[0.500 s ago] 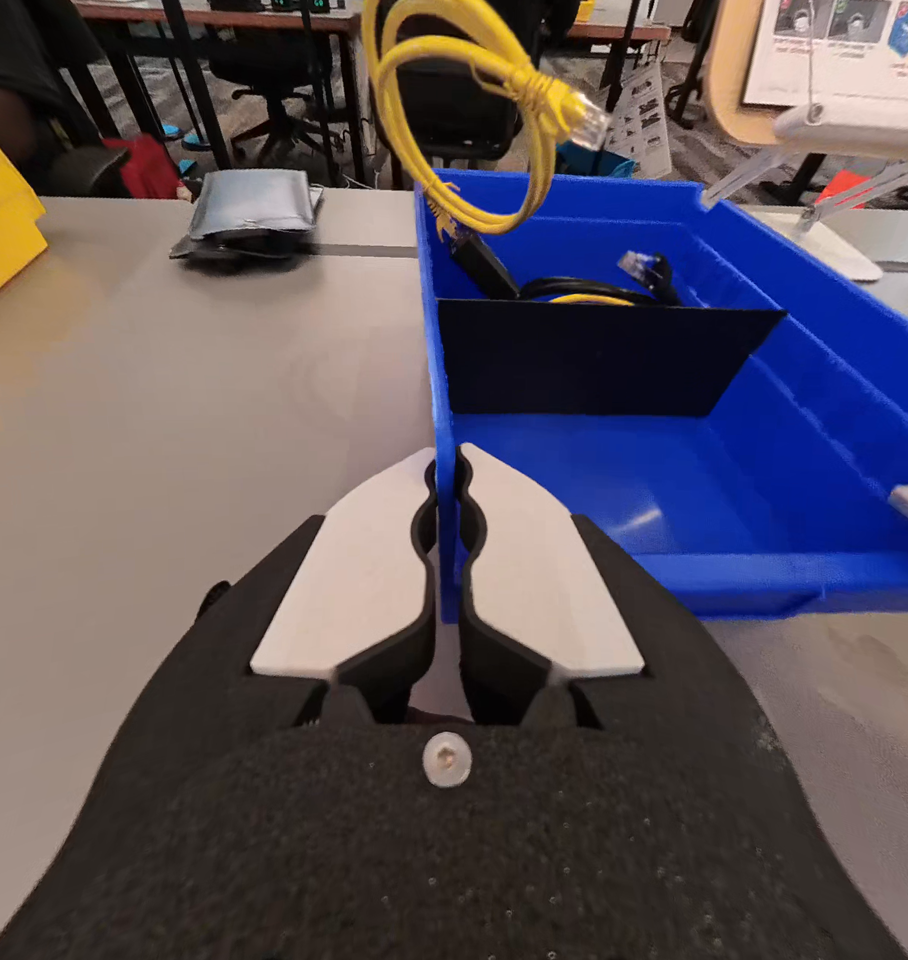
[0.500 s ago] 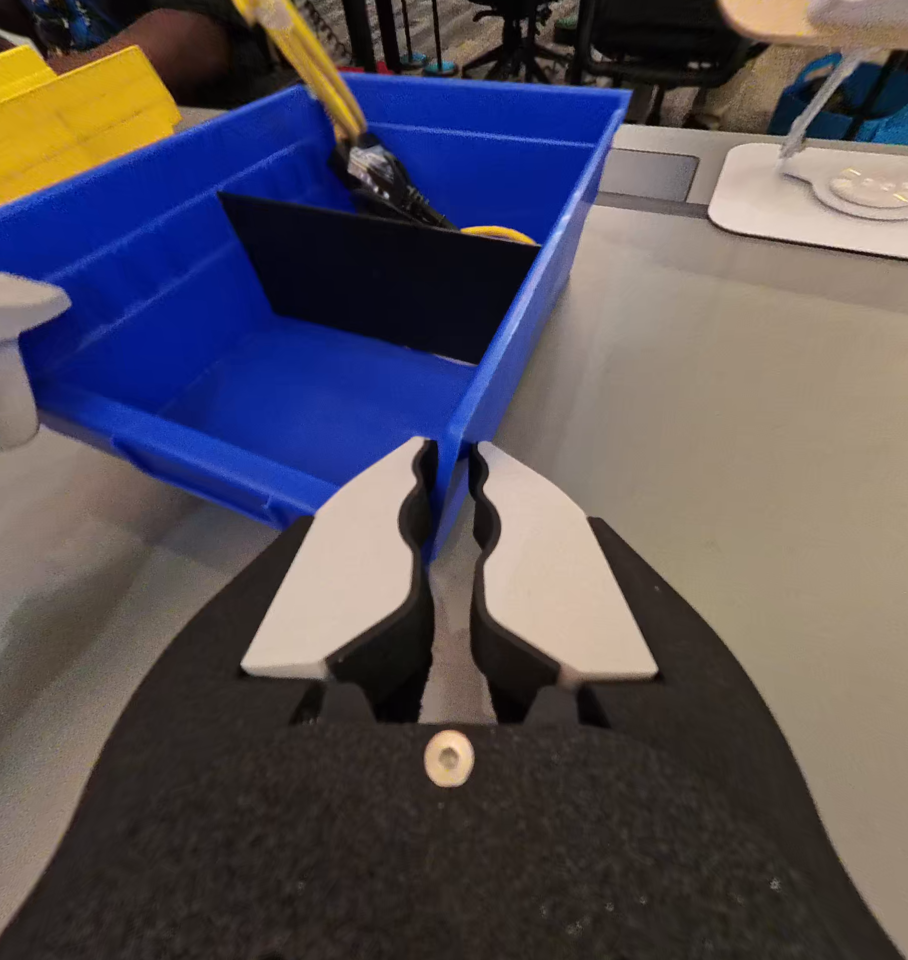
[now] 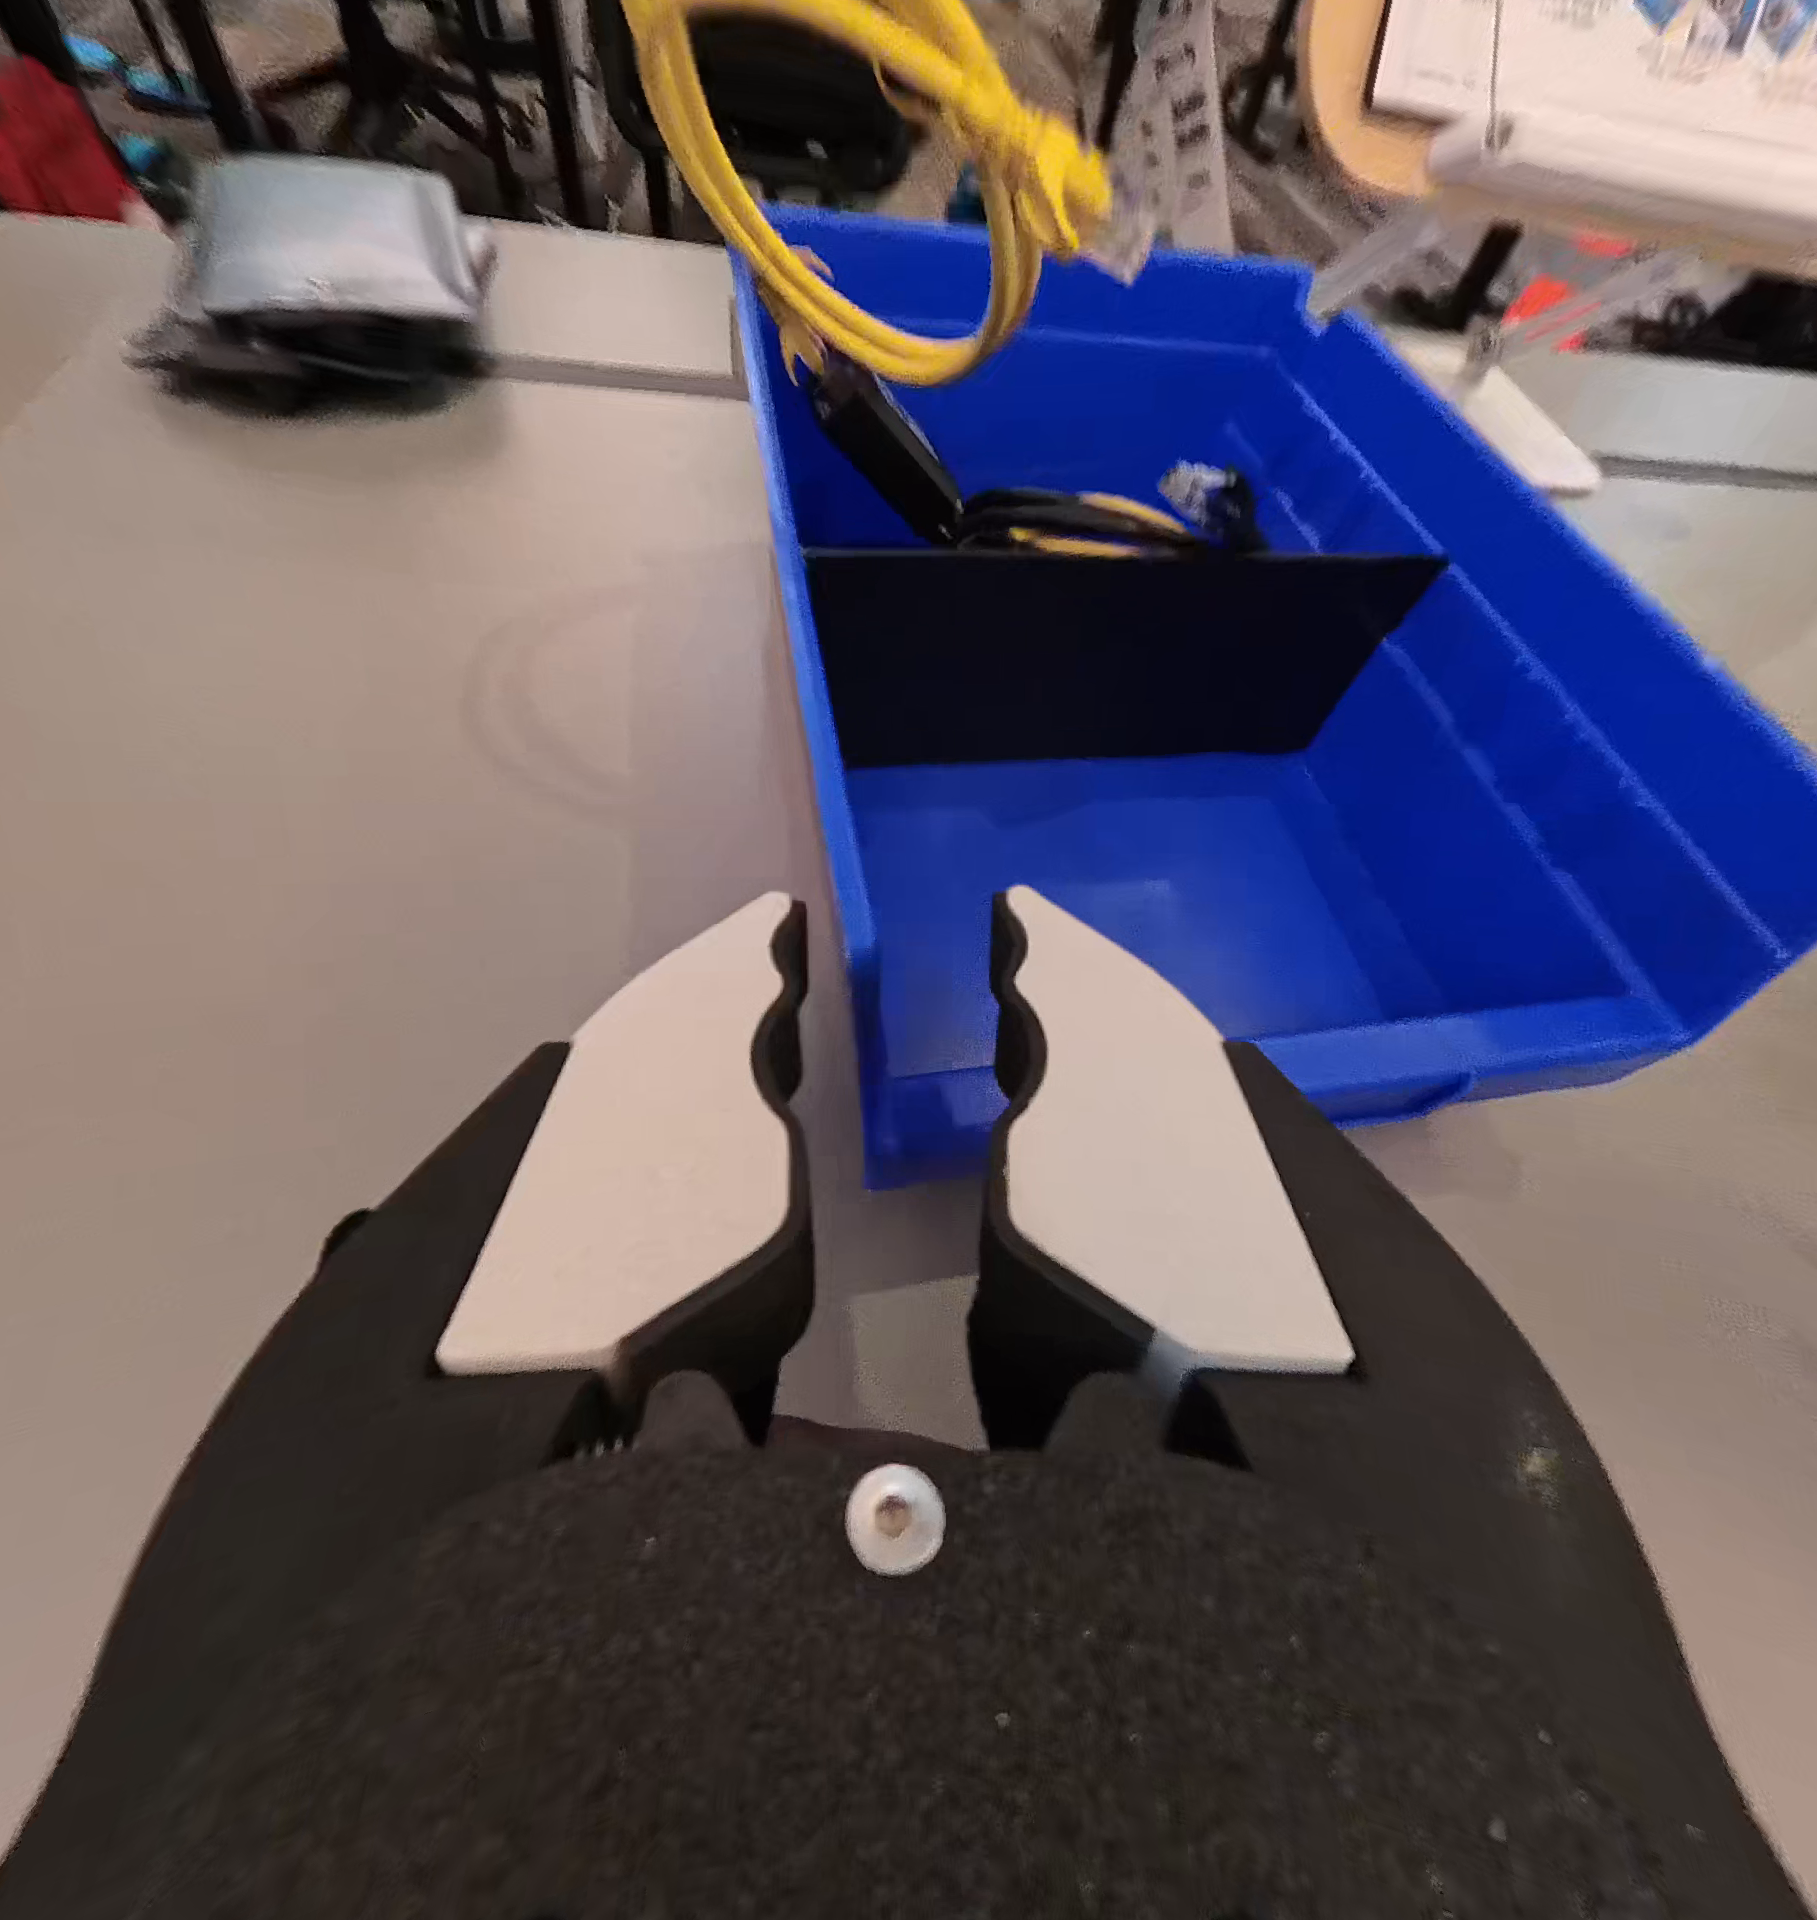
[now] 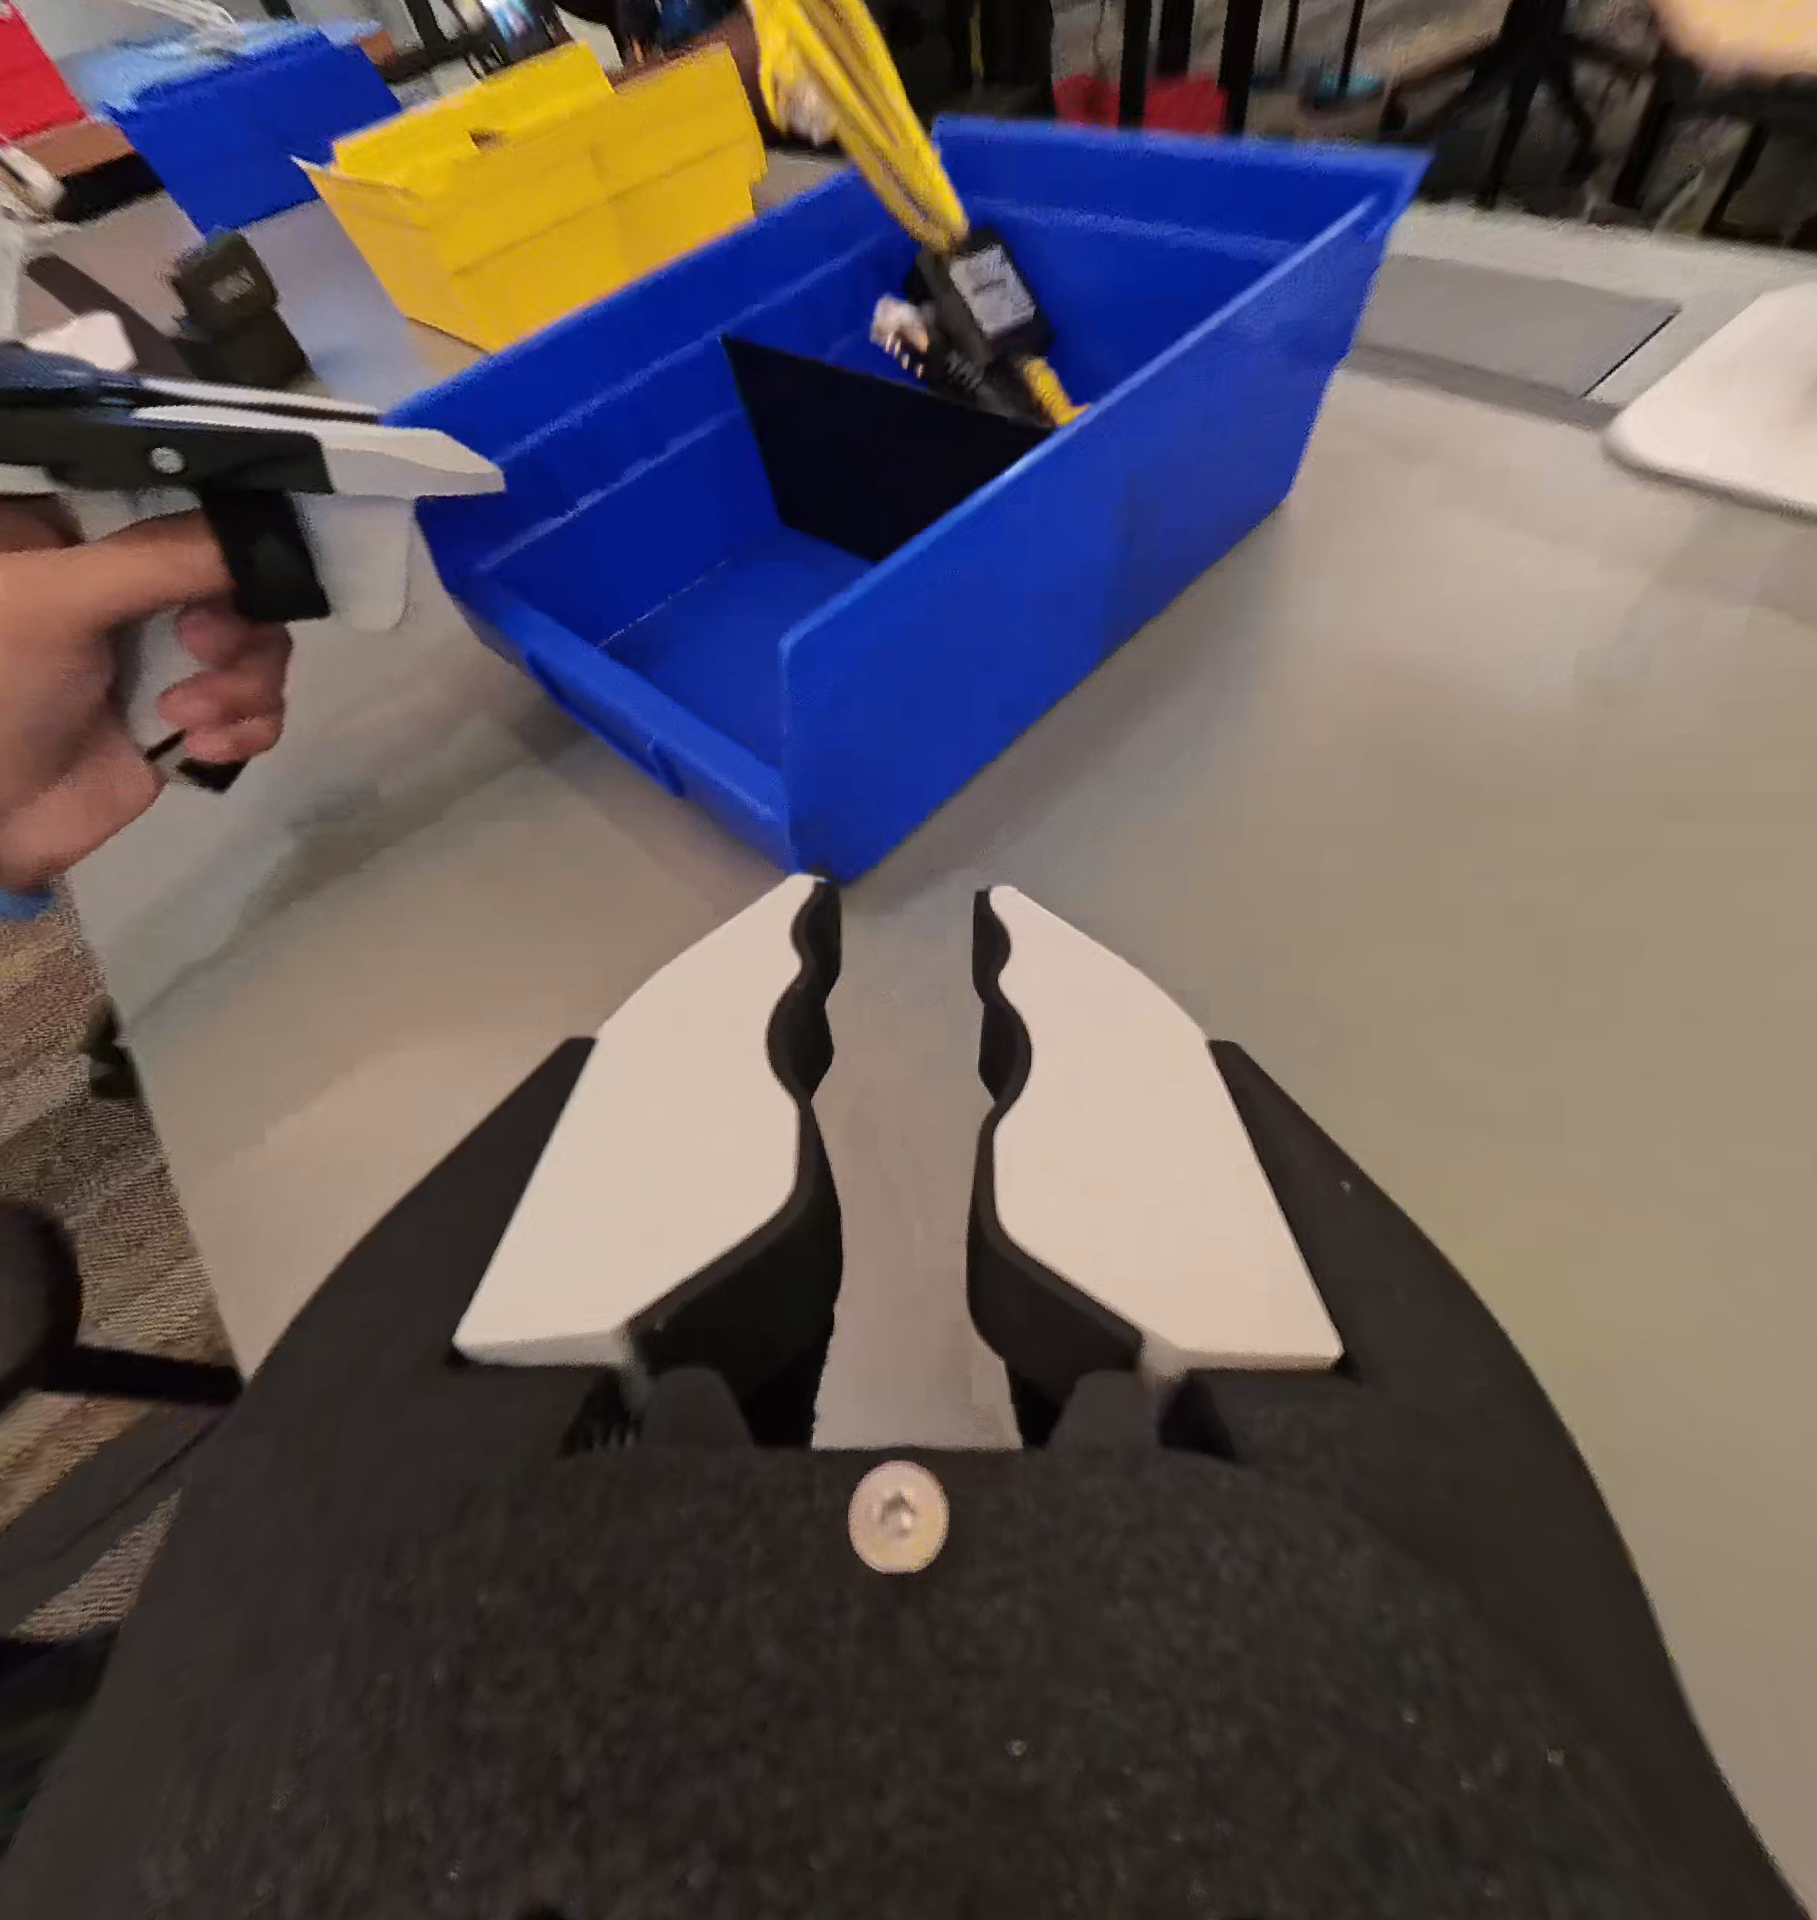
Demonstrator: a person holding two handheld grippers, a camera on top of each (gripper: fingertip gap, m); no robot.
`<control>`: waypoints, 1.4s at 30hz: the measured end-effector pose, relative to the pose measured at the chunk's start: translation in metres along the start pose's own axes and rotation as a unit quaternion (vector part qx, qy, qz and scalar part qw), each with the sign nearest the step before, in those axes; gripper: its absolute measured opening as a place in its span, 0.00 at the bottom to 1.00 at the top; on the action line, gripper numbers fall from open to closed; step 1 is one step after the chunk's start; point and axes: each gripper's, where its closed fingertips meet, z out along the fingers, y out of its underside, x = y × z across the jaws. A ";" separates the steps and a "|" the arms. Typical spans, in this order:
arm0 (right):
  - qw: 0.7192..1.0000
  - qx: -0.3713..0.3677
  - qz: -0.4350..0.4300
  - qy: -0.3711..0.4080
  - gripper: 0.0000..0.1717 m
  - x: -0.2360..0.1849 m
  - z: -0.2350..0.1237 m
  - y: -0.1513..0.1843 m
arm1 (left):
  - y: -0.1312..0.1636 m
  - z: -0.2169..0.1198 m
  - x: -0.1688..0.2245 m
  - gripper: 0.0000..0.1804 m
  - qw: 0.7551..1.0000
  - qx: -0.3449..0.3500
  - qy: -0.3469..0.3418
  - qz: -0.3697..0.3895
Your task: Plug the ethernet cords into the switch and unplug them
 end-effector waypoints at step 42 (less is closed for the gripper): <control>0.948 0.040 0.028 0.314 0.24 0.249 -0.300 0.118 | 0.045 -0.046 0.117 0.28 0.995 0.022 0.093 -0.032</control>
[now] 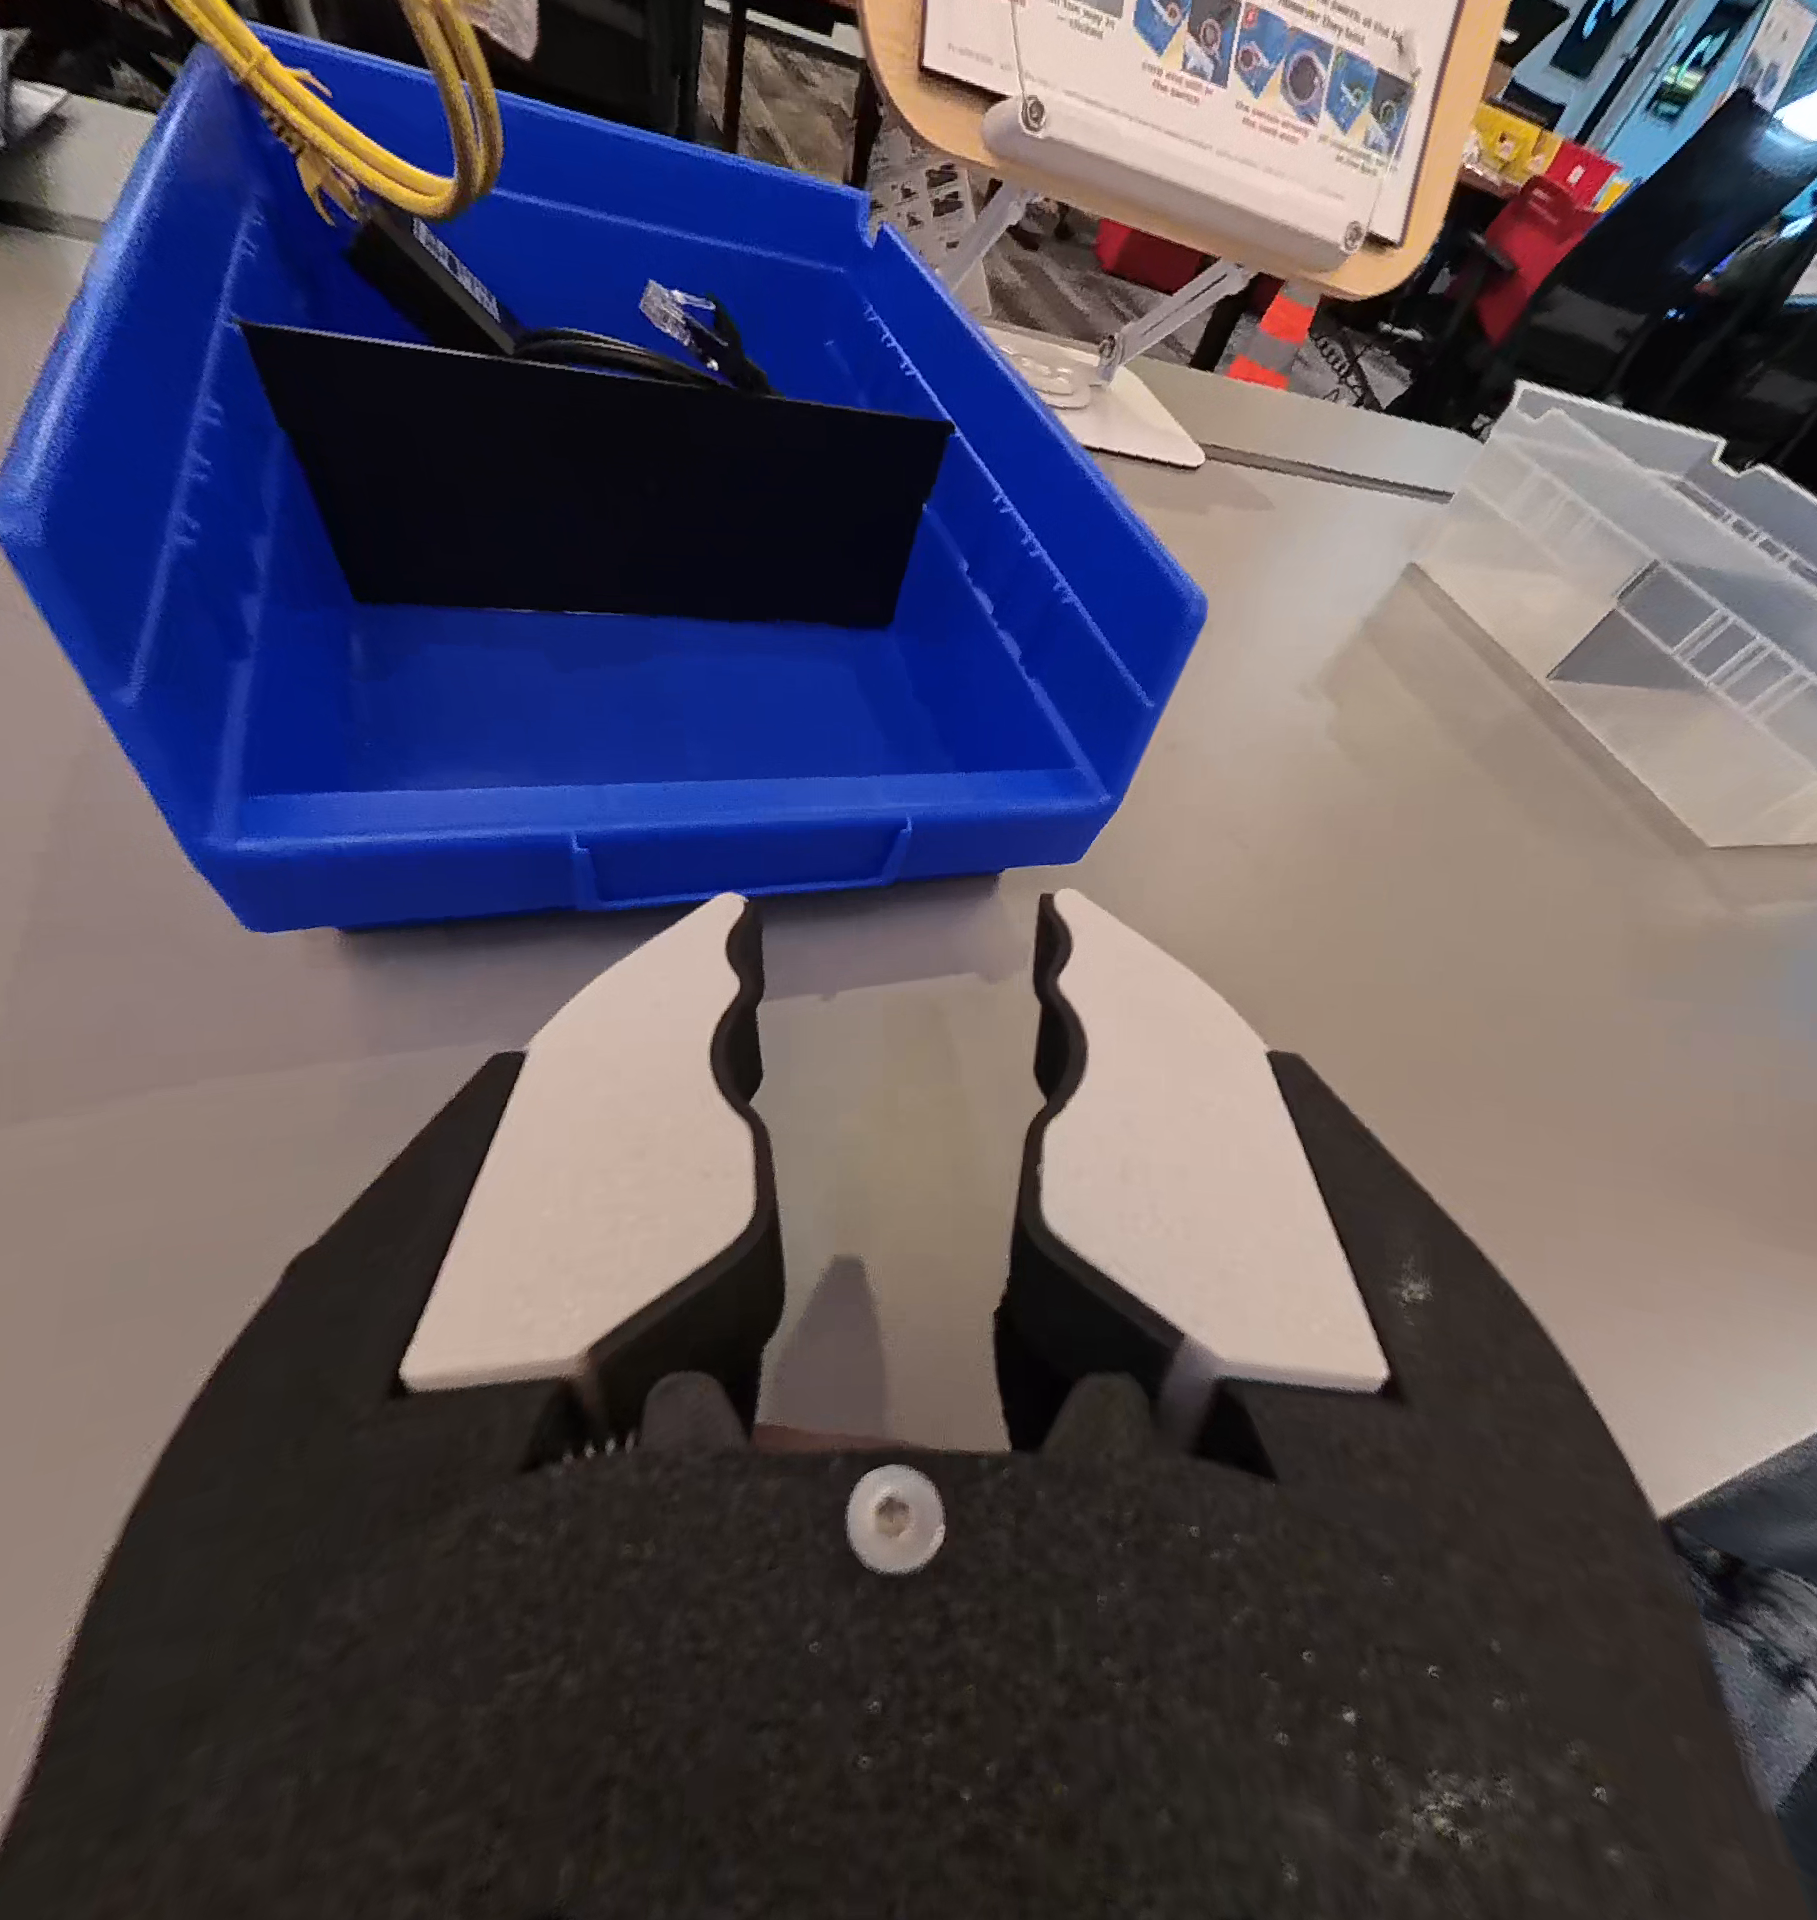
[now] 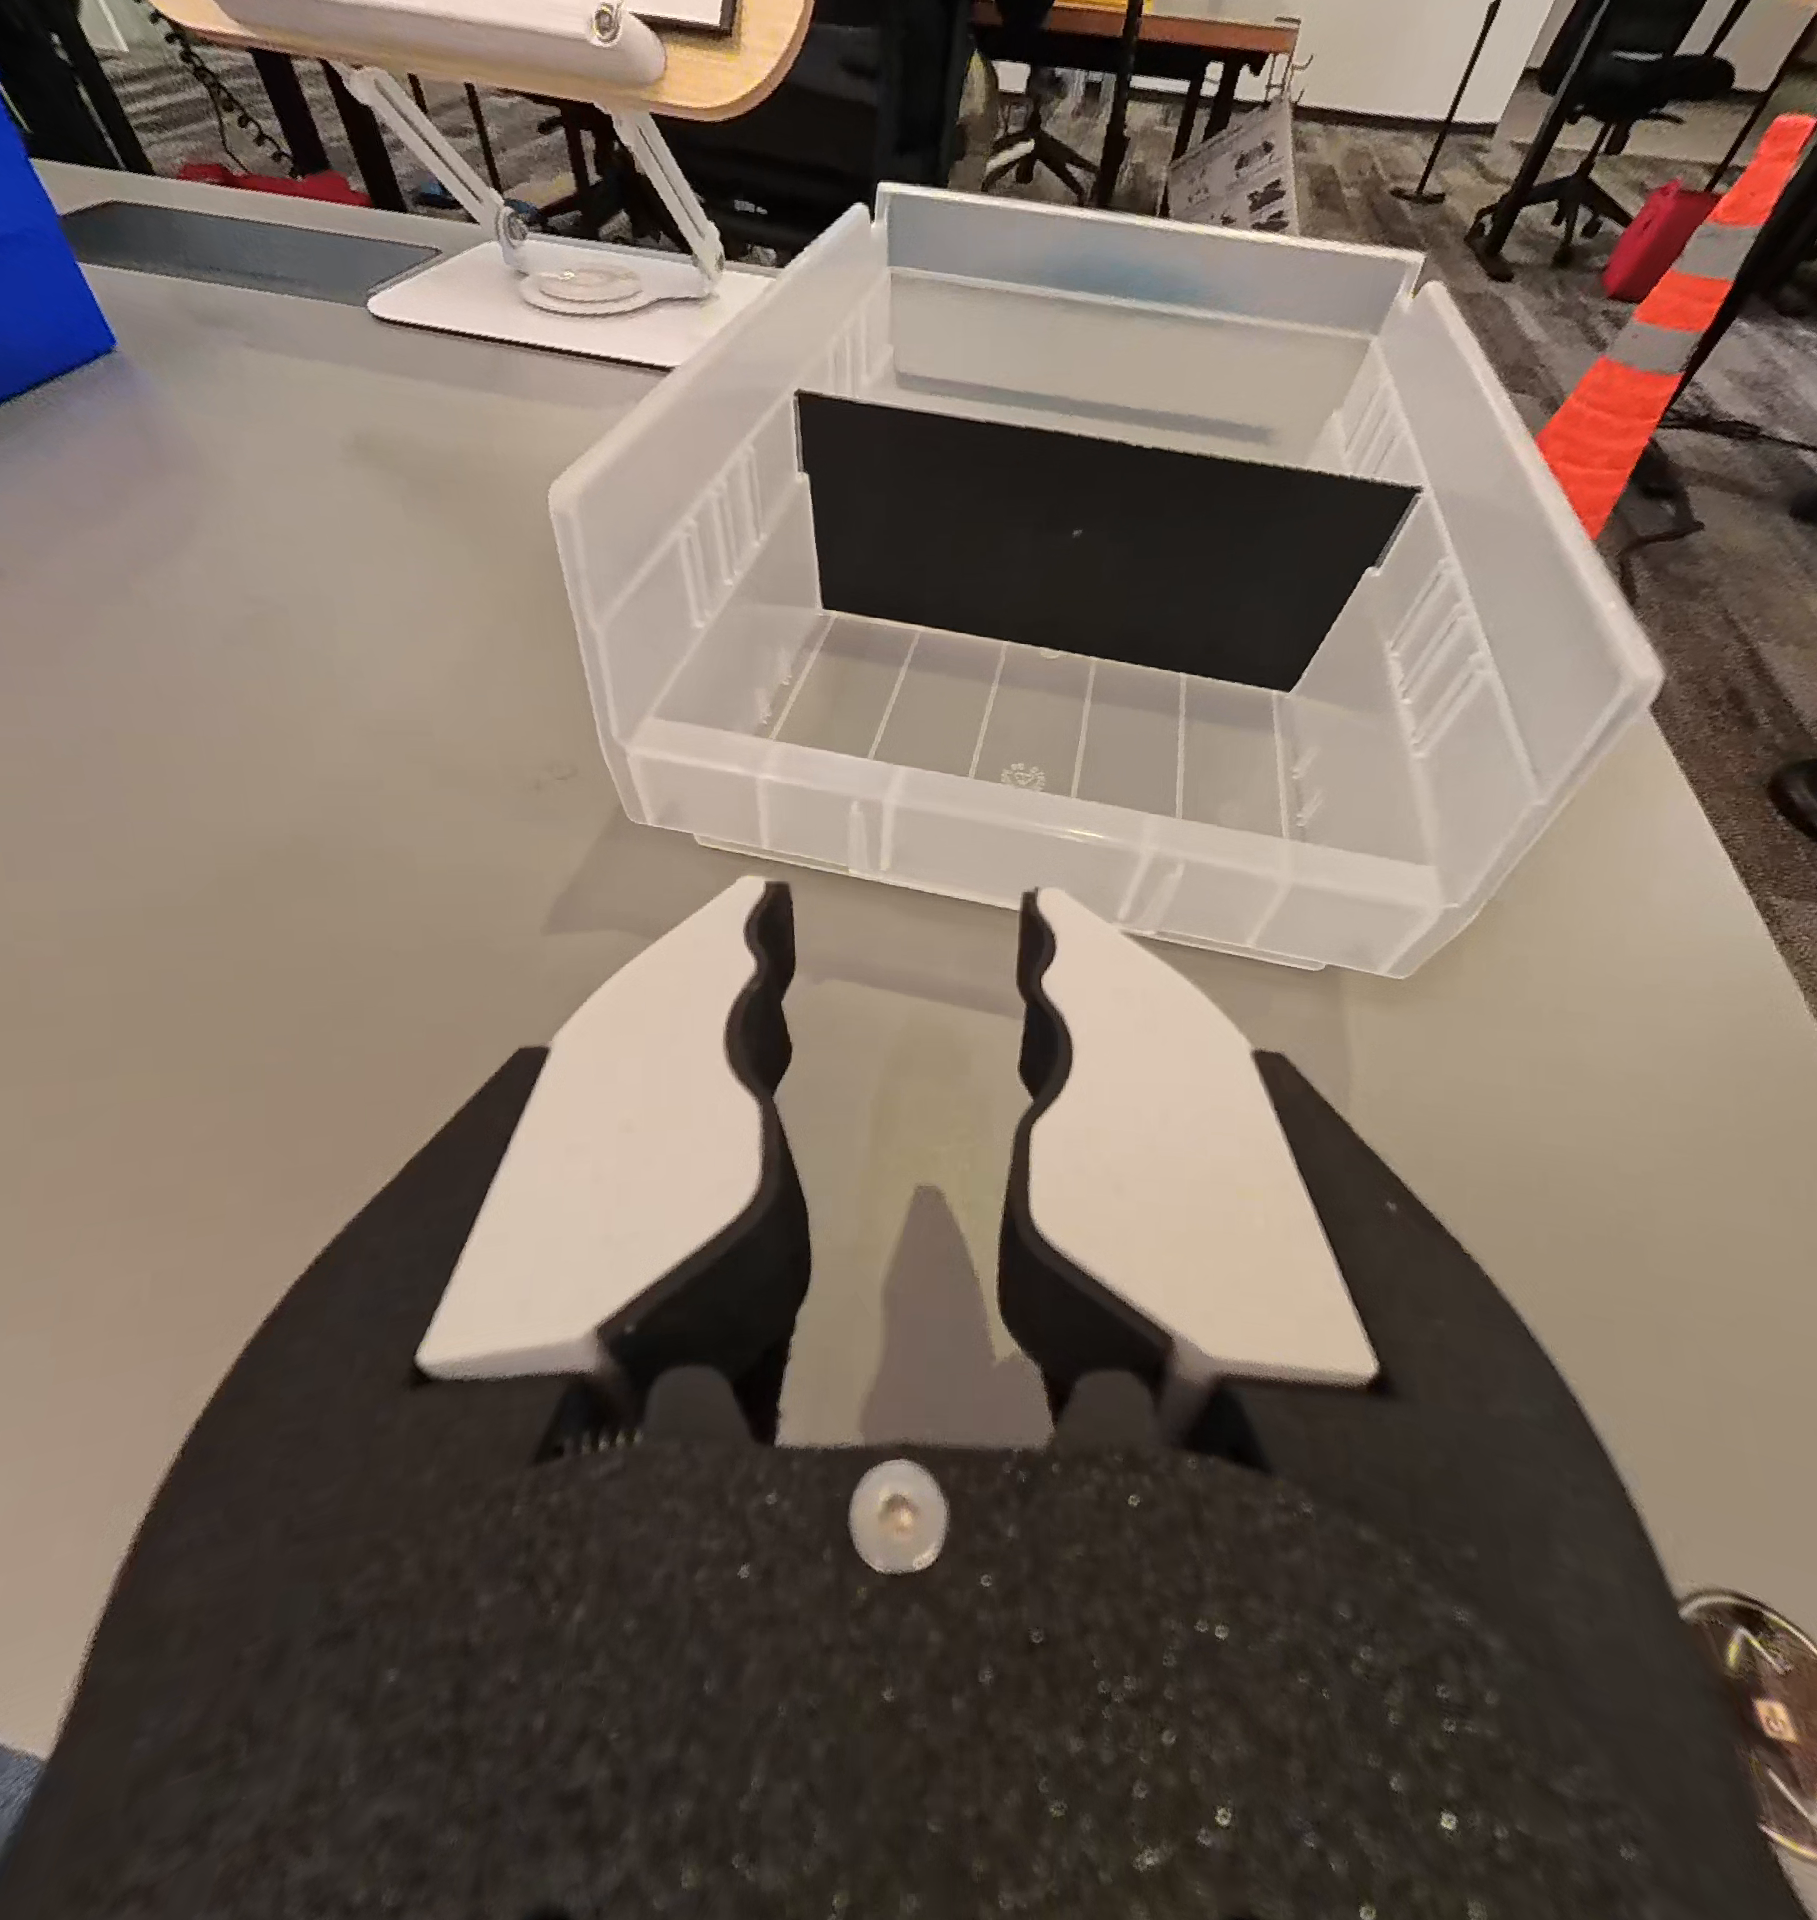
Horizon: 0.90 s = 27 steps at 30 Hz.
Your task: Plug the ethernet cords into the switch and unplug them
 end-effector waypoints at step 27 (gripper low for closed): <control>0.999 -0.016 -0.023 -0.021 0.23 -0.012 0.006 0.006 | -0.194 0.115 -0.077 0.46 0.926 0.044 0.068 -0.369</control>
